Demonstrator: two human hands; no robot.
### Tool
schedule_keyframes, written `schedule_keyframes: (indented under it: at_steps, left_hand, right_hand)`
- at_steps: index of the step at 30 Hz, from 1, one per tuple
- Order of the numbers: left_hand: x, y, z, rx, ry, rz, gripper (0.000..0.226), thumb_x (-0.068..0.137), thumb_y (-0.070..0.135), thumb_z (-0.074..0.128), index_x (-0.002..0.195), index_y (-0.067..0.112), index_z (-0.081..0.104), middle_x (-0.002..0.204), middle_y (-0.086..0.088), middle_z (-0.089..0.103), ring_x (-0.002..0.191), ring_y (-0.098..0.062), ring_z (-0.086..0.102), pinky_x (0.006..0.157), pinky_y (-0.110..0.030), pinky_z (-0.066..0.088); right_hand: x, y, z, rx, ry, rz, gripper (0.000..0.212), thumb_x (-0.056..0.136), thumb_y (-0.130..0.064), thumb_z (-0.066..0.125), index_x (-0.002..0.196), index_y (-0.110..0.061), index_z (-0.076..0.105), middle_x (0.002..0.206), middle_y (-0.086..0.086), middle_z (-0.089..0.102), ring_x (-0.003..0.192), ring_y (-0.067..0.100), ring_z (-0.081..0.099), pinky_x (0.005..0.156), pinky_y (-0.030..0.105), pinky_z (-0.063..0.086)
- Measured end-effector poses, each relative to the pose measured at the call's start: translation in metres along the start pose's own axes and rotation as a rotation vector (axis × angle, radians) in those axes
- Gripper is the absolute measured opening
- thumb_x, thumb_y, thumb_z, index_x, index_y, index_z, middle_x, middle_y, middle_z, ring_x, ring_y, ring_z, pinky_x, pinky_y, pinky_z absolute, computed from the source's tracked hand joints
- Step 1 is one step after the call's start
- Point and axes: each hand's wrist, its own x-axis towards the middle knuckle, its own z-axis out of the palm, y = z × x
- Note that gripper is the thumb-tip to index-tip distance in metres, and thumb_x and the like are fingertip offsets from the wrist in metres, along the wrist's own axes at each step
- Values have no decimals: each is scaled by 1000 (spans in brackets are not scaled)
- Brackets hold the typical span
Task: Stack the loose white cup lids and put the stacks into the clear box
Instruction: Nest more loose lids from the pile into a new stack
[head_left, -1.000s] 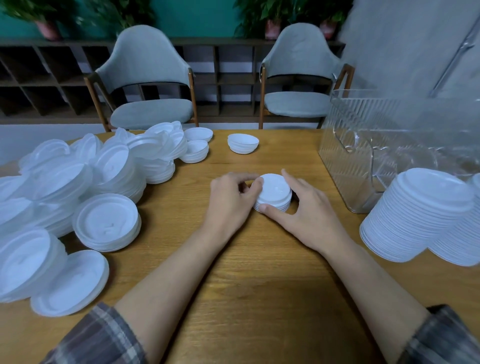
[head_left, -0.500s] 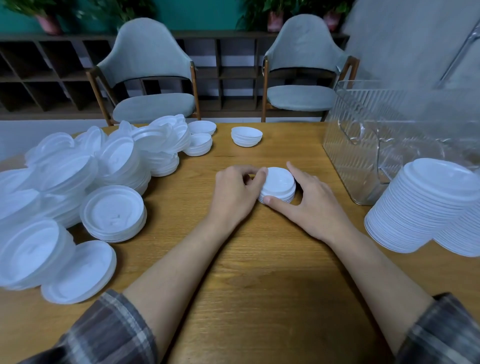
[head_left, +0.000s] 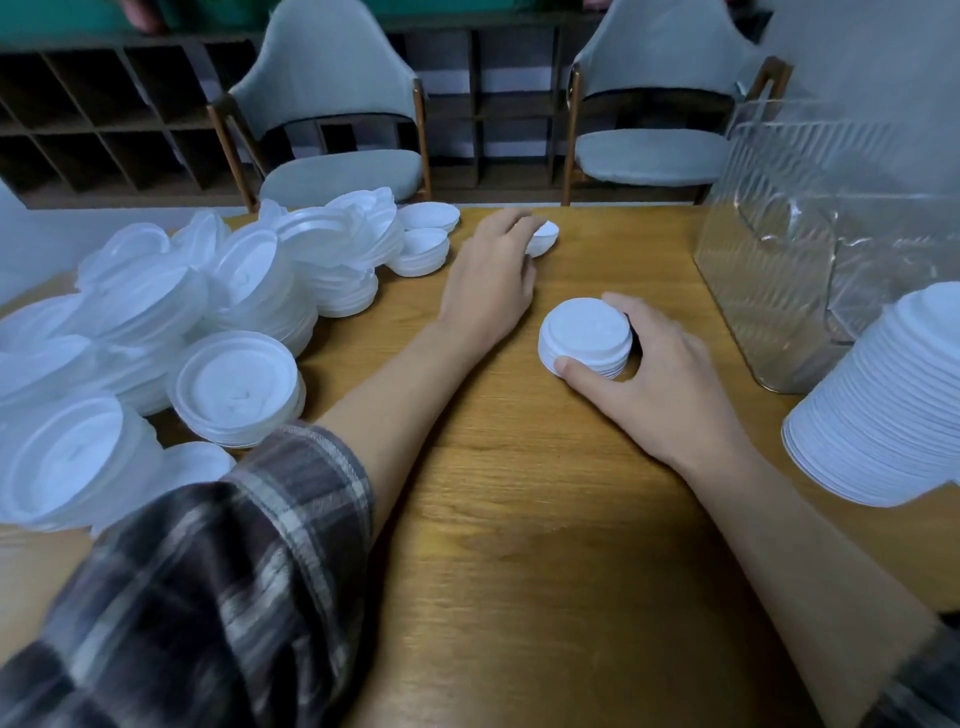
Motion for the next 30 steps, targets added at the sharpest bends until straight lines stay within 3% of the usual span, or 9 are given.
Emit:
schedule_keyframes:
  at_steps: [3, 7, 12, 16, 20, 25, 27, 30]
  left_hand:
    - [14, -2, 9, 73, -38, 7, 48, 90, -3, 59, 138, 5, 64, 136, -13, 66, 128, -34, 58, 108, -43, 46]
    - [22, 0, 10, 142, -83, -59, 39, 98, 3, 54, 134, 9, 68, 128, -12, 69, 122, -34, 58, 113, -44, 38]
    - [7, 6, -1, 141, -59, -11, 33, 98, 5, 57, 126, 8, 73, 119, -12, 71, 109, -35, 64, 89, -39, 44]
    - [-25, 14, -22, 84, -60, 21, 26, 98, 7, 60, 117, 9, 76, 112, -8, 70, 100, -34, 67, 74, -44, 52]
    - [-62, 14, -49, 51, -49, -24, 23, 99, 13, 62, 117, 16, 76, 114, -1, 68, 102, -28, 67, 72, -42, 53]
    - [-96, 8, -70, -94, 31, -109, 17, 94, 16, 74, 110, 17, 75, 105, 3, 70, 95, -22, 67, 78, -44, 55]
    - [-98, 11, -74, -239, 110, -135, 18, 91, 16, 78, 109, 17, 76, 102, 6, 73, 92, -13, 67, 82, -39, 56]
    - [-96, 20, -80, -490, 178, -233, 17, 95, 19, 75, 112, 21, 75, 99, 14, 74, 94, -3, 67, 79, -17, 53]
  right_hand:
    - [2, 2, 2, 8, 4, -4, 77, 84, -58, 77, 150, -35, 45, 143, -15, 53, 137, 14, 42, 108, 34, 37]
    - [4, 3, 2, 7, -2, 6, 78, 84, -60, 76, 151, -37, 43, 144, -15, 52, 138, 12, 40, 109, 34, 36]
    - [3, 1, 0, 6, -11, -5, 77, 84, -59, 77, 150, -36, 45, 141, -15, 53, 135, 12, 41, 100, 28, 33]
    - [0, -2, -3, 25, -6, -14, 74, 79, -57, 82, 142, -34, 51, 133, -14, 57, 127, 12, 48, 97, 27, 35]
    - [-5, -7, -6, 34, -45, -27, 67, 73, -59, 85, 129, -39, 55, 122, -19, 58, 119, 12, 51, 93, 31, 40]
    - [-15, -13, -10, 32, -91, -62, 66, 73, -56, 87, 127, -36, 56, 120, -18, 58, 117, 10, 52, 94, 28, 38]
    - [-18, -15, -10, 30, -97, -73, 66, 73, -56, 88, 127, -35, 57, 120, -18, 59, 116, 9, 52, 92, 27, 38]
    - [-18, -14, -10, 32, -108, -82, 67, 72, -59, 87, 127, -37, 56, 121, -19, 59, 116, 7, 53, 92, 27, 39]
